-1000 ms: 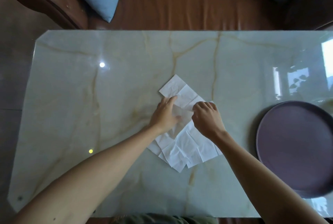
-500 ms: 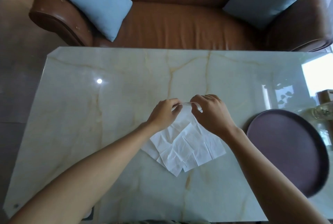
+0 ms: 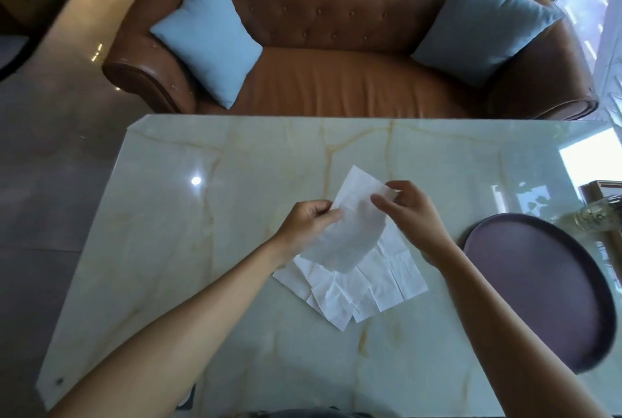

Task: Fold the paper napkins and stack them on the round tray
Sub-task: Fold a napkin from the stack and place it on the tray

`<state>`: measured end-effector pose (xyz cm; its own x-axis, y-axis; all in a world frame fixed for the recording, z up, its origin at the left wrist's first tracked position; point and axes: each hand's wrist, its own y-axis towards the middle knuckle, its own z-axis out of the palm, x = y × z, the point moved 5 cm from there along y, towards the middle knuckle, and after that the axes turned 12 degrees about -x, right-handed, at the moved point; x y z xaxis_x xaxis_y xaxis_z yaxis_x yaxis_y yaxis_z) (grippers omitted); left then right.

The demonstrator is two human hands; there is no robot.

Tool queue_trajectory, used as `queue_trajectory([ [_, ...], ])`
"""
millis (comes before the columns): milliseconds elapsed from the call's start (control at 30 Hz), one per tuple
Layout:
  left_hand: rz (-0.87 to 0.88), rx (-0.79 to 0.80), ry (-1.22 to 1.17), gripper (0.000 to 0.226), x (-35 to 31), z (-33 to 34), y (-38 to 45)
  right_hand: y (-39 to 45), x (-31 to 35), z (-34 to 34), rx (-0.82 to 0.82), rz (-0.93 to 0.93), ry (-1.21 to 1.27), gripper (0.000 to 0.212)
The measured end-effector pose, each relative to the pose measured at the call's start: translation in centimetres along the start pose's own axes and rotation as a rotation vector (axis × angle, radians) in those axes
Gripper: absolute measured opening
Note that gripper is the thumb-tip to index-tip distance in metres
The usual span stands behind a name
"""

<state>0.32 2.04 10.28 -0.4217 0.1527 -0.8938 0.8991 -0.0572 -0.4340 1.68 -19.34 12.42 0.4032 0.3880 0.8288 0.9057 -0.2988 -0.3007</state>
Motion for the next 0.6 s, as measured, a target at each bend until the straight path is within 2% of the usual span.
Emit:
queue_trajectory([
  [100,-0.027,-0.003,-0.094,0.047,0.7,-0.6,-1.0,-1.4,-2.1,1.0,0.076,0.287,0.262,0.049],
  [200,-0.05,-0.027,-0.14,0.037,1.1,-0.7,-1.7,-3.2,-2.7,2.3,0.17,0.379,0.434,0.037],
  [333,-0.007,-0.088,-0.109,0.02,1.8,-1.2,-2.0,-4.2,-2.9,2.6,0.05,0.271,0.372,0.038],
  [367,-0.001,-0.109,-0.114,0.021,1.9,-1.4,-2.0,-4.4,-2.8,2.7,0.045,0.231,0.348,0.039],
  [533,0.082,-0.217,0.023,0.066,1.2,-2.1,-2.6,-5.0,-1.4,2.6,0.065,-0.008,0.167,0.03],
  [600,0.133,-0.215,0.144,0.059,1.0,-2.4,-2.7,-4.8,-0.9,2.6,0.056,-0.11,0.053,0.031],
])
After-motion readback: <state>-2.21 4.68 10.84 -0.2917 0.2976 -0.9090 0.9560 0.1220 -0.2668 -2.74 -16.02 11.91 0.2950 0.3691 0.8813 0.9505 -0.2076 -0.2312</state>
